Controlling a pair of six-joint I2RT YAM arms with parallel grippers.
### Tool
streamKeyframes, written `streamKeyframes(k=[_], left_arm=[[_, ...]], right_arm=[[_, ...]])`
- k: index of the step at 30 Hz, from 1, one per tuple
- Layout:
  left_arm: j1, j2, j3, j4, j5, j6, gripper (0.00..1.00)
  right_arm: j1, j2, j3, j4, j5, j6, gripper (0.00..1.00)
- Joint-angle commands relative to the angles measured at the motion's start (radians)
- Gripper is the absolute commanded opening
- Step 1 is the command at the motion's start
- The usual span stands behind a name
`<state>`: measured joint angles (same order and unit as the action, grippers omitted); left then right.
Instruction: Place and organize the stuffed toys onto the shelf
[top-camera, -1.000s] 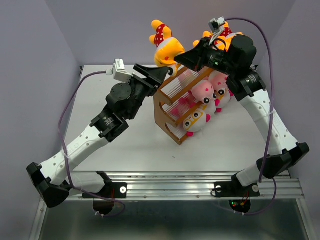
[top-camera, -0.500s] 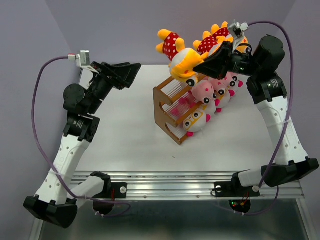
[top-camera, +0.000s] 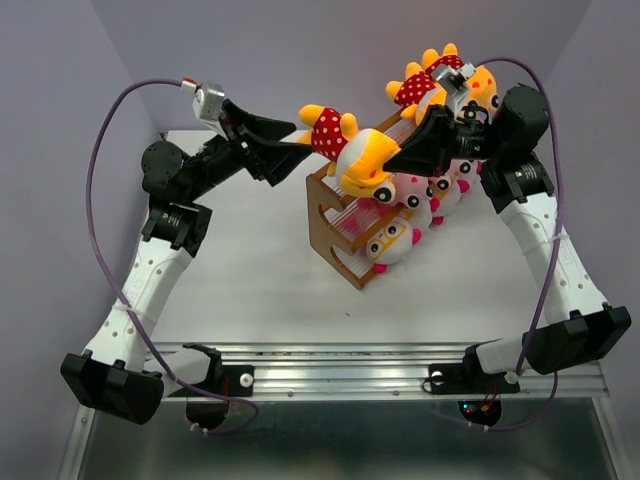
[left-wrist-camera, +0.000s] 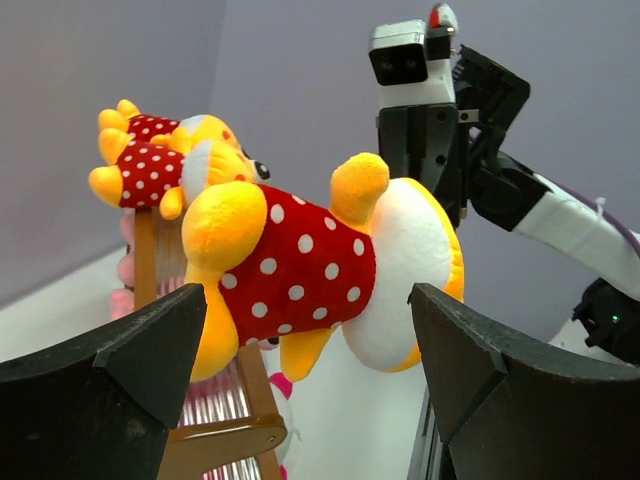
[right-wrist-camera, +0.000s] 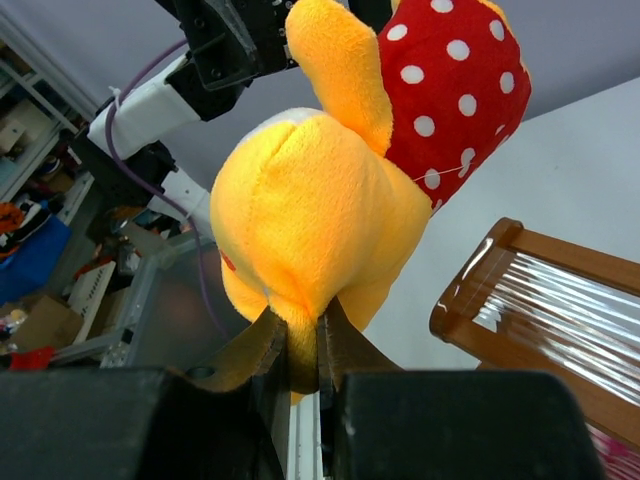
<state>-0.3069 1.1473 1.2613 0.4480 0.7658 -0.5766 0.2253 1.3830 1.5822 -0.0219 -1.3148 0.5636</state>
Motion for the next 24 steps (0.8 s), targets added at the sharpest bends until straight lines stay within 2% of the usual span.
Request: streamKeyframes(k=[1,7,11,14,15,17,18,24], left_arm=[[-0.017,0.008,0.026,0.130,0.109,-0.022,0.94],[-0.026,0.023,0.015,0.126,0.098,-0.028,0.94],[-0.061,0.054,0.047,0.126,0.125,-0.043,0.88],[-0.089,0.078,0.069,0.129,0.151,-0.054,0.61],[-0.089,0.084,0.072,0.130,0.156,-0.069,0.34],[-0.089,0.081,0.067,0.133,0.155,-0.078,0.07],[-0.087,0.068,0.063,0.133,0.136,-0.077,0.00],[-0.043,0.000,-0.010,0.107,0.078,-0.095,0.00]], right_arm=[[0.020,-0.029,-0.002,0.186,-0.063,0.102,0.01],[0.060,-0.016,-0.007,0.279,-0.089,0.185,0.01],[0.080,-0.013,-0.025,0.310,-0.077,0.203,0.01],[0.080,-0.003,-0.019,0.313,-0.064,0.205,0.01],[0.080,0.005,-0.014,0.310,-0.061,0.200,0.01],[0.080,0.010,-0.002,0.306,-0.052,0.191,0.06],[0.080,0.014,0.001,0.300,-0.049,0.180,0.09],[0.003,0.048,0.073,0.197,-0.026,0.108,0.22]])
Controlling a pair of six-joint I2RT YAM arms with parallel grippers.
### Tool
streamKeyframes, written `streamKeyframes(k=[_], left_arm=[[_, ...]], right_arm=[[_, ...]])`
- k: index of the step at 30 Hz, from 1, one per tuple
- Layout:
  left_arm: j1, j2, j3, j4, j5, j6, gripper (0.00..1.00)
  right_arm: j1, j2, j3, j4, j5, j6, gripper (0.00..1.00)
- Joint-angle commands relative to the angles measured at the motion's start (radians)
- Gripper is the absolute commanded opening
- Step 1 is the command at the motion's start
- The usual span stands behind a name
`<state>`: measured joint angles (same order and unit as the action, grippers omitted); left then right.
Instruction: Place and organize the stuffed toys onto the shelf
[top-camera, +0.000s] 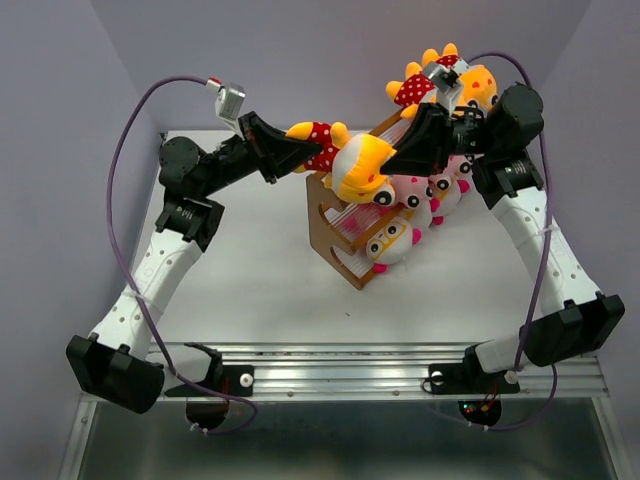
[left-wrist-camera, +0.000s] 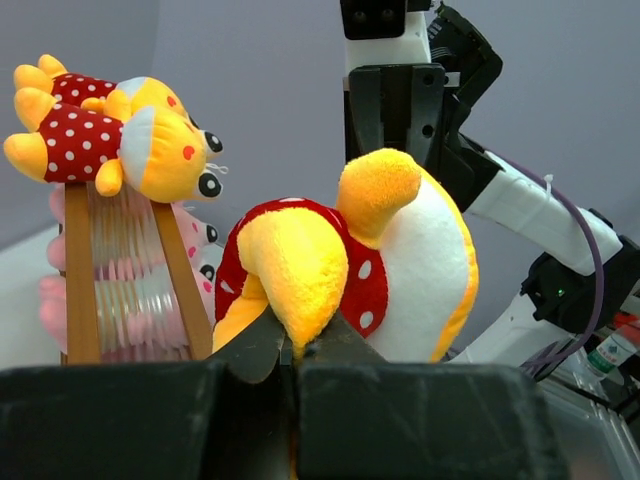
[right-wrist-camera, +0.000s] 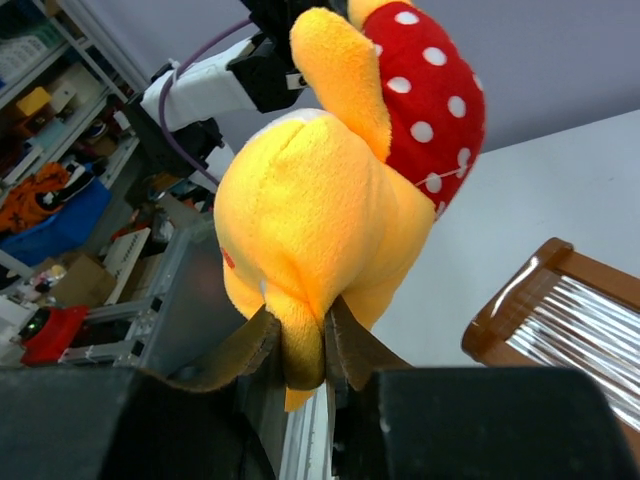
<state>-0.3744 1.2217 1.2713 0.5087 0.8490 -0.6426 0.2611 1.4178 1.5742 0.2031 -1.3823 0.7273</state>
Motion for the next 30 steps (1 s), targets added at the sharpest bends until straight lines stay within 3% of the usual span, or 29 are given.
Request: streamKeyframes(k=[1,3,4,8,11,14,18,23,30], left_arm=[[0.035,-0.089,-0.036,0.044,-0.008,-0.055,0.00],[0.067,-0.099,-0.047,0.042,-0.001,-0.092,0.00],[0.078,-0.105,-0.052,0.042,0.005,-0.130,0.00],[0.123,-0.116,-0.050,0.042,0.019,-0.198,0.00],[0.161,-0.116,-0.047,0.028,0.009,-0.241,0.00],[0.183,-0.105,-0.026,-0.016,-0.008,-0.281,0.00],[0.186,-0.073,0.034,-0.145,-0.045,-0.284,0.00],[0.183,-0.041,0.100,-0.262,-0.082,-0.269,0.00],[0.152,-0.002,0.141,-0.374,-0.137,-0.224,0.00]], right_arm=[[-0.033,0.021,0.092,-0.062,0.045,-0.081,0.23],[-0.045,0.026,0.136,-0.125,0.081,-0.135,0.37],[-0.045,0.035,0.164,-0.268,0.101,-0.248,0.50],[-0.045,0.058,0.326,-0.618,0.334,-0.587,0.75],[-0.045,0.064,0.427,-0.735,0.460,-0.776,0.82],[-0.045,0.061,0.503,-0.815,0.486,-0.960,0.88],[-0.045,-0.028,0.419,-0.767,0.431,-1.190,0.91],[-0.022,-0.094,0.282,-0.605,0.356,-1.220,0.93],[0.182,-0.059,0.336,-0.746,0.502,-1.428,0.94]])
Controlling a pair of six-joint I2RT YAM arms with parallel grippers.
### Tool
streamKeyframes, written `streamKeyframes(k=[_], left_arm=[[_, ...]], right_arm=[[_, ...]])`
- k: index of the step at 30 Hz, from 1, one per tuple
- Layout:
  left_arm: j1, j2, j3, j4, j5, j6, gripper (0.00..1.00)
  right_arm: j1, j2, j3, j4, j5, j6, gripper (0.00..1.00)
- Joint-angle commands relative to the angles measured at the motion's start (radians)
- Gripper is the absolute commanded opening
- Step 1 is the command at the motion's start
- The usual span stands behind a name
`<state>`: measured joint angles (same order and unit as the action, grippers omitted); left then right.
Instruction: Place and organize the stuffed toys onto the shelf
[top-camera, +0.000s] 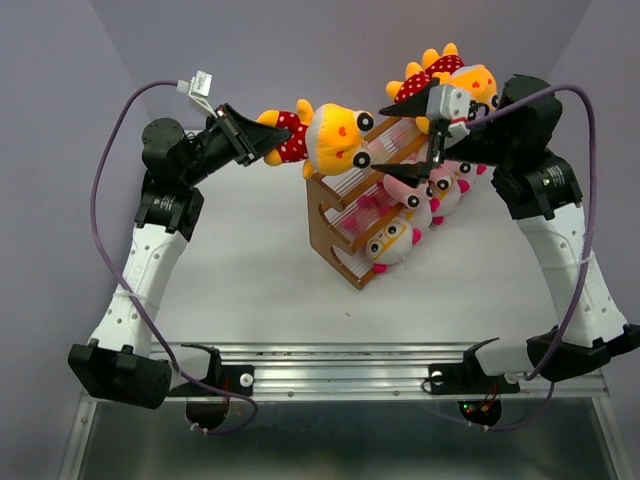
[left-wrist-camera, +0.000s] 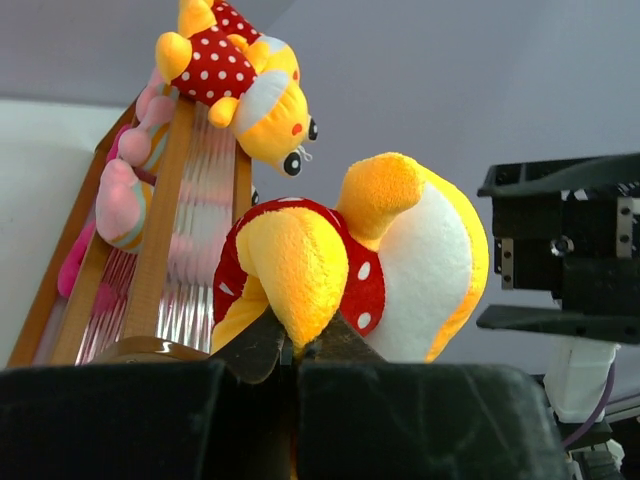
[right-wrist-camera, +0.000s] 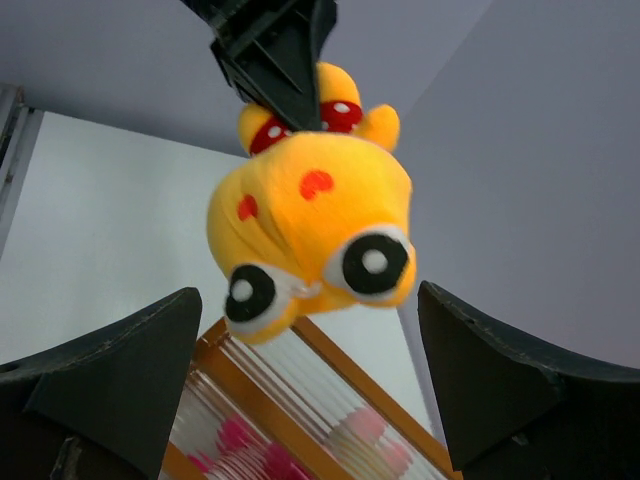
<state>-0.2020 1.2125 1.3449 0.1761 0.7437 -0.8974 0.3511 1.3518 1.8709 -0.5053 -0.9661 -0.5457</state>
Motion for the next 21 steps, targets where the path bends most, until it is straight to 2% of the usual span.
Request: streamKeyframes(k=[1,6,10,12,21], left_arm=[[-0.030,0.015,0.071,-0.049,-0.038,0.035,0.00],[-0.046,0.038,0.091,-0.059,-0.049,0.043,0.00],[-0.059,0.051,0.118,-0.059,-0.029,0.041,0.00],[-0.059,0.051,0.122,-0.061,-0.018,0.041,0.00],[-0.059,0.056,0.097,-0.052,-0.006,0.045,0.00]], right_arm=[[0.141,0.010,0.042,-0.044,0.108,-0.178,0.94],[0.276,0.041,0.057,-0.127,0.274,-0.328,0.94],[0.380,0.064,0.045,-0.125,0.441,-0.388,0.93],[0.390,0.066,0.022,-0.070,0.550,-0.389,0.92],[0.390,0.073,0.008,-0.029,0.750,-0.444,0.91]])
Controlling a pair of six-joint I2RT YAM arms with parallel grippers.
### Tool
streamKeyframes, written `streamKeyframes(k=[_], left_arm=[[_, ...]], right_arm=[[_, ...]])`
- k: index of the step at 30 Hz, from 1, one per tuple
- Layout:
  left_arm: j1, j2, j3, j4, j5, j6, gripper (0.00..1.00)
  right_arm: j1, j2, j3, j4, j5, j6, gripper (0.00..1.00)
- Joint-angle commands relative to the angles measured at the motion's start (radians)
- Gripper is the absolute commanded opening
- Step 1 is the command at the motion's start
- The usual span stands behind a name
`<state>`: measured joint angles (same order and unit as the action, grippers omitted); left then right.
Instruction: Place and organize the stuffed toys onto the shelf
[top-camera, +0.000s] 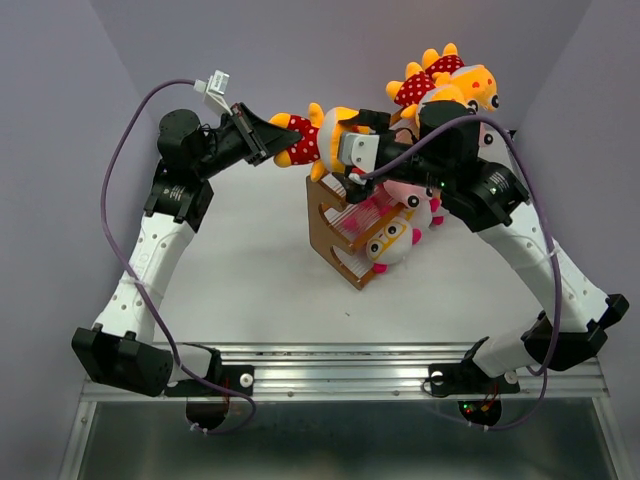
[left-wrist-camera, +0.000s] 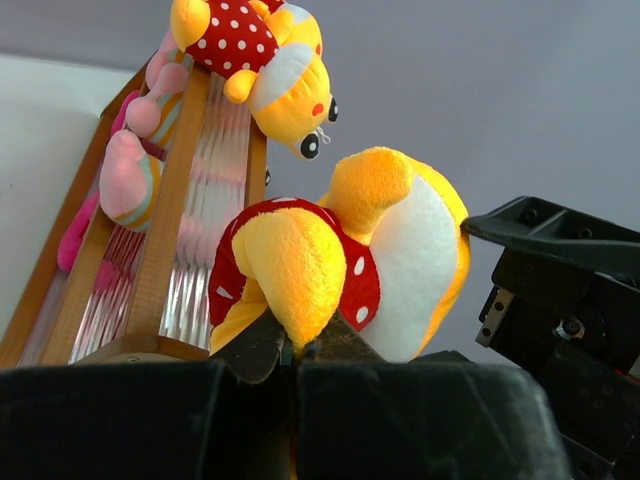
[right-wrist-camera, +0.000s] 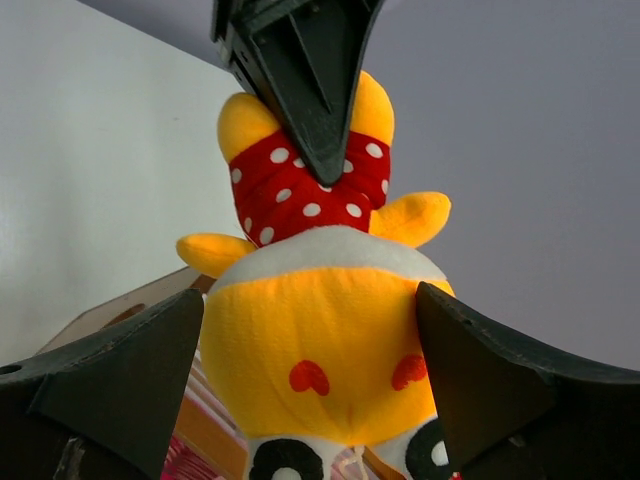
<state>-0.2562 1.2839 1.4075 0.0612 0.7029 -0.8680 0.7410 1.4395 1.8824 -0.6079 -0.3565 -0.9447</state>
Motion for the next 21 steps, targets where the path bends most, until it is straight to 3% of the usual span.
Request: streamKeyframes(k=[1,8,13,15,17,18,19,20,21], left_arm=[[-0.005,-0.012,0.034,0.066,0.041,0.015,0.00],[-0.003,0.015,0.068,0.074,0.069,0.020,0.00],[-0.005,0.017,0.076,0.078,0.081,0.024,0.00],[-0.005,0.011,0.062,0.089,0.084,0.015,0.00],[-0.005,0.005,0.059,0.103,0.086,0.011,0.00],[-0.005,0.003,0.053,0.107,0.086,0.003,0.00],[-0.005,-0.001,0.050,0.117,0.087,0.000,0.00],[-0.003,-0.001,0.047,0.121,0.089,-0.003,0.00],[-0.005,-0.003,0.045,0.124,0.090,-0.009,0.00]], right_arm=[[0.000,-0.021,-0.014,0.086,0.148,-0.058,0.92],[0.000,-0.036,-0.055,0.100,0.201,-0.071,0.93],[0.000,-0.039,-0.083,0.100,0.223,-0.052,0.87],[0.000,-0.033,-0.083,0.100,0.234,-0.039,0.73],[0.000,-0.031,-0.085,0.099,0.238,-0.029,0.67],[0.000,-0.030,-0.083,0.099,0.237,-0.023,0.53],[0.000,-0.028,-0.083,0.100,0.237,-0.011,0.46],[0.000,-0.027,-0.083,0.100,0.237,-0.003,0.29],[0.000,-0.027,-0.083,0.103,0.238,0.004,0.22]])
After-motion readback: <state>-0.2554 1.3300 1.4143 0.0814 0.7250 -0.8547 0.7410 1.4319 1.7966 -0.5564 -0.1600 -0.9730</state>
